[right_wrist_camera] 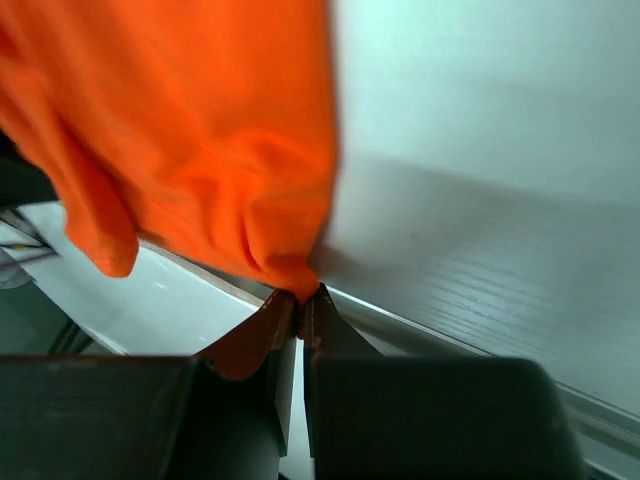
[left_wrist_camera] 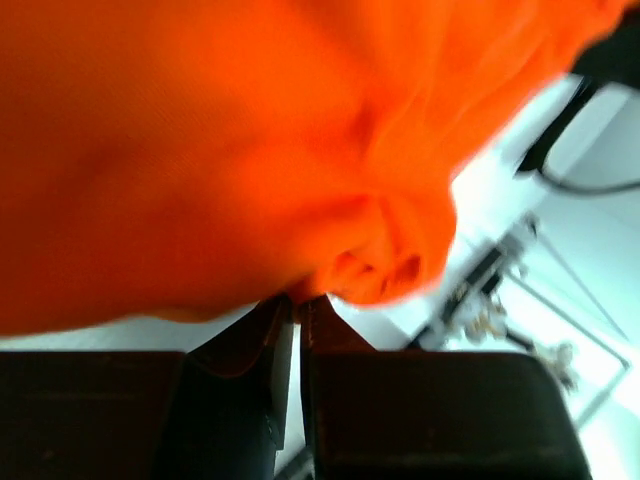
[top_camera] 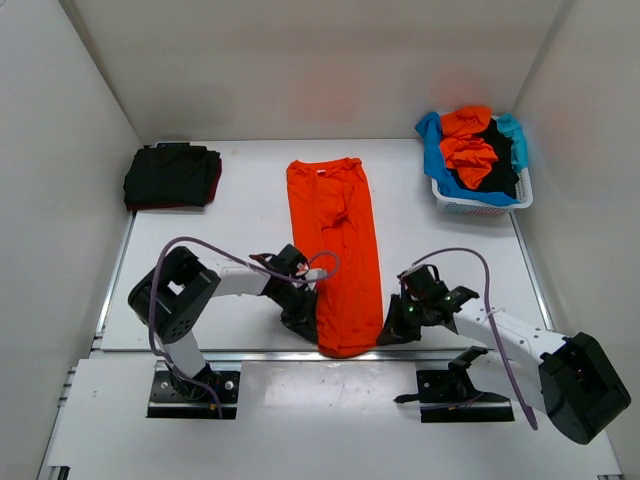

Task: Fold and stack the t-shirts
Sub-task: Grab the bottom of the folded rectangular tshirt with both arms, then fold the folded rectangular tshirt in 1/3 of the way

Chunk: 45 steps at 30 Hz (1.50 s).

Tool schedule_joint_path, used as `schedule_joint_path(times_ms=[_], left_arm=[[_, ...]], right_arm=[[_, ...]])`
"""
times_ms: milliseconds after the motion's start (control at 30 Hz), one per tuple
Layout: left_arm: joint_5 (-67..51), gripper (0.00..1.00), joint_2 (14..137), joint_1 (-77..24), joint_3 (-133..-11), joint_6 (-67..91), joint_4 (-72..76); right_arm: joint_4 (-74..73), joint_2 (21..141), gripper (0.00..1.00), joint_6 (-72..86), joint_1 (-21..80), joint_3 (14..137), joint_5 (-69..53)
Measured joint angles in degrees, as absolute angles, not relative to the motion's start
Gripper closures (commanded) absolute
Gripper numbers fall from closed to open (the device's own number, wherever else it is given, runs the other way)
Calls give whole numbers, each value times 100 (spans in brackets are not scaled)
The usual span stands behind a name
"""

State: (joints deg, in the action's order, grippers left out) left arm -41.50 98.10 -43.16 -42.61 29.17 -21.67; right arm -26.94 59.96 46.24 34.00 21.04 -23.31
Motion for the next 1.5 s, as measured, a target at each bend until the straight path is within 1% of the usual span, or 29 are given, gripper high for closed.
schedule_joint_path(times_ms=[133, 233, 367, 500, 667, 800, 1033, 1200, 1300, 1400, 1433, 1467, 1500], left_arm=[[-3931, 82, 9762, -3820, -4742, 2630, -2327], [-3879, 83, 9662, -3520, -4960, 2488, -2510], [-3841, 83, 9618, -3371, -5223, 2366, -2867], [-3868, 83, 9618, -3140, -5625, 2335, -3114], [-3828, 82, 9760, -2460, -6287, 2333, -3190], [-3732, 82, 10088, -2038, -6855, 2324, -3168], [-3601, 82, 10827, -1881, -7533, 2285, -3151], [-3551, 82, 11222, -1815, -7931, 2246, -3159], [-3503, 82, 11373, -1804, -8173, 2228, -3162], [-3461, 80, 11520, -1796, -8477, 2187, -3146], [-3446, 80, 11574, -1789, -8565, 2171, -3142], [-3424, 80, 11618, -1785, -8641, 2150, -3138], [-3404, 78, 11660, -1778, -8694, 2134, -3133]], right_arm=[[-2842, 6062, 100, 4327, 3009, 2777, -2314], [-2834, 6429, 100, 4021, 2899, 3481, -2318], [-2884, 7146, 100, 3542, 2814, 4276, -2333], [-3057, 7955, 100, 3002, 2480, 5186, -2309], [-3170, 9102, 100, 2412, 2152, 6661, -2231], [-3159, 9824, 100, 2080, 2040, 7437, -2202], [-3437, 10744, 100, 1743, 1949, 8344, -2134], [-3507, 11144, 100, 1625, 1844, 8967, -2128], [-3520, 11354, 100, 1581, 1750, 9231, -2128], [-3516, 11546, 100, 1546, 1708, 9292, -2137], [-3516, 11616, 100, 1544, 1704, 9292, -2143], [-3518, 11688, 97, 1544, 1686, 9292, -2150], [-3520, 11760, 95, 1544, 1675, 9301, -2158]])
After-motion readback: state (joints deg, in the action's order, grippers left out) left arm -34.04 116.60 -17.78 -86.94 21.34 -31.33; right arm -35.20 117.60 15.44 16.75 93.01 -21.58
